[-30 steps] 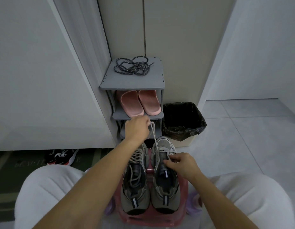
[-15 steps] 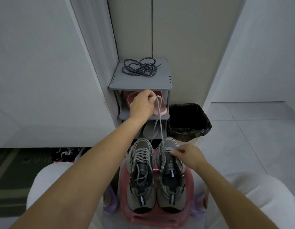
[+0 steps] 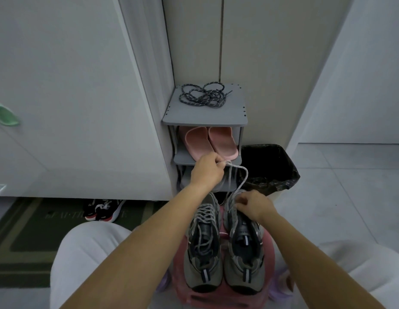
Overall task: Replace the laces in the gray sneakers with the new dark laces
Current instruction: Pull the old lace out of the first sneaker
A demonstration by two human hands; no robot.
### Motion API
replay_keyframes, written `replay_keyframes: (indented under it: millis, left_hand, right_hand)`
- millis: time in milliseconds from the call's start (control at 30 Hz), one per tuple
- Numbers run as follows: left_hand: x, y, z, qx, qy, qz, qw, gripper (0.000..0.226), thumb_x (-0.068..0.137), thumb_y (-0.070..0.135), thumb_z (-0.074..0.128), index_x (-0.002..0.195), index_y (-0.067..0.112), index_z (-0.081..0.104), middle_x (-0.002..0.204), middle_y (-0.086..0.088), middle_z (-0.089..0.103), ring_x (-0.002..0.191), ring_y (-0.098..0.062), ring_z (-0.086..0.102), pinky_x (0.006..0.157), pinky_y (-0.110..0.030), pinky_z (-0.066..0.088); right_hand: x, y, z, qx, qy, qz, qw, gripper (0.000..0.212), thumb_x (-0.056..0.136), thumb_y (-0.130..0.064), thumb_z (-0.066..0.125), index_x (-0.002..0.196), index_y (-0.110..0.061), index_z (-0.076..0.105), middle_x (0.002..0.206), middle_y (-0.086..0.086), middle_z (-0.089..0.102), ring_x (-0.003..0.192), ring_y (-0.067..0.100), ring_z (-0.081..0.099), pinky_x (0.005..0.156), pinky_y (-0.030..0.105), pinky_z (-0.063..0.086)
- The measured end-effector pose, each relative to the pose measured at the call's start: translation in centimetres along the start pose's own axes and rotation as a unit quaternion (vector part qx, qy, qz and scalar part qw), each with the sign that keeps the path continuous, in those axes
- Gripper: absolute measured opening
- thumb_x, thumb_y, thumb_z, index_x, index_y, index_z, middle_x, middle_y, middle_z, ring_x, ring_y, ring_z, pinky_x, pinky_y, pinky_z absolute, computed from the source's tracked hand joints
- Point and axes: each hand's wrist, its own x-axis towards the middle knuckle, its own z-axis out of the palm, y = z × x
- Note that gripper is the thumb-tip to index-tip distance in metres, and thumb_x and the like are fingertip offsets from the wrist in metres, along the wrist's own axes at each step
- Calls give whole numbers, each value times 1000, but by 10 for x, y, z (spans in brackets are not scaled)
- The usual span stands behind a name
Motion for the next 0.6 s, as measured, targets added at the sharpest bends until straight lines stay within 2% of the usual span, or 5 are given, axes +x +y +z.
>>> replay_keyframes:
  millis: [133,233,333,500,600]
  left_hand:
    - [-5,-8,13,-4,-42,-32,999,17,93,24,54,76,23,53,77,6,55,83,-20,56,75,-34,45]
    - [-9,-13,23,6,-65,-44,997,15,93,25,54,79,20,54,76,5,54,80,-20,55,73,-34,45]
    - [-15,-21,36,7,-84,-61,995,12,91,27,58,81,19,57,83,1,61,87,-24,62,80,-38,52]
    - [-25,-29,59,17,-115,-76,990,9,87,32,64,88,22,65,98,-2,69,92,-24,64,85,-38,52]
    - [-27,-29,68,34,-143,-64,987,11,85,32,65,80,22,64,87,-5,67,83,-25,62,80,-36,50]
  right_hand:
    - [2,-4,3,49,7,6,999,13,83,-40,63,74,-31,66,95,1,65,85,19,63,78,29,48]
    - [2,-3,6,95,28,29,995,34,83,-32,66,55,-24,48,67,-3,56,67,18,58,63,25,41]
    - [-1,-1,8,132,51,37,989,37,84,-28,64,56,-19,43,58,-3,49,59,17,48,58,28,38]
    - [-2,-1,3,193,72,36,978,33,86,-24,60,58,-24,43,59,-5,48,64,19,47,61,31,39]
    - [1,0,-4,292,70,41,953,22,84,-22,64,64,-24,53,64,0,57,68,23,55,71,38,49]
